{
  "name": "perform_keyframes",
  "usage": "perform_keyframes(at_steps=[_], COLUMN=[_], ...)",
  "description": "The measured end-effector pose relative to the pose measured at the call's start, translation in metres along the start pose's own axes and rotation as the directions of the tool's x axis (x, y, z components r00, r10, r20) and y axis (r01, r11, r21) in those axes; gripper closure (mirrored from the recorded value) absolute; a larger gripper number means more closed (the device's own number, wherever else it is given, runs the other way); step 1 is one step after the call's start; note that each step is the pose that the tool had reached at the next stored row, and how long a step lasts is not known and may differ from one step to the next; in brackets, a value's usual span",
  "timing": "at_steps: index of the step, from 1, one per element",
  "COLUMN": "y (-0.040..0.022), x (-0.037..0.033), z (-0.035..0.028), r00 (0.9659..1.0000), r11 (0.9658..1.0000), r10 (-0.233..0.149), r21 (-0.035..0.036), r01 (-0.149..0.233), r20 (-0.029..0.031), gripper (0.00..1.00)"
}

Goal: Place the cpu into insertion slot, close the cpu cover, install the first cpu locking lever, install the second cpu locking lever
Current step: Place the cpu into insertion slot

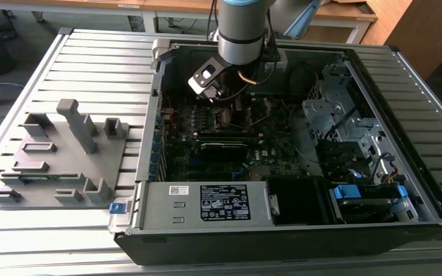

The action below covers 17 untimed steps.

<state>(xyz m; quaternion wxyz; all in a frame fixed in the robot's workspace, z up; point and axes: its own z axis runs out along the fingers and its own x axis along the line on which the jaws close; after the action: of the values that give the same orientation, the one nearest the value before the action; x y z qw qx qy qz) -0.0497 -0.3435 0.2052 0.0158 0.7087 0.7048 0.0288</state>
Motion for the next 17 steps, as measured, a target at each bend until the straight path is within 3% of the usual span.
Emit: perform_keyframes(at_steps=[17], y=[-0.0013], x=[0.0053], z=[0.0075], r00=[1.0], r11=[1.0], r10=[0.004], r21=[-0.0001], r01=[-0.004], r20=[0.0015], gripper=[0.46])
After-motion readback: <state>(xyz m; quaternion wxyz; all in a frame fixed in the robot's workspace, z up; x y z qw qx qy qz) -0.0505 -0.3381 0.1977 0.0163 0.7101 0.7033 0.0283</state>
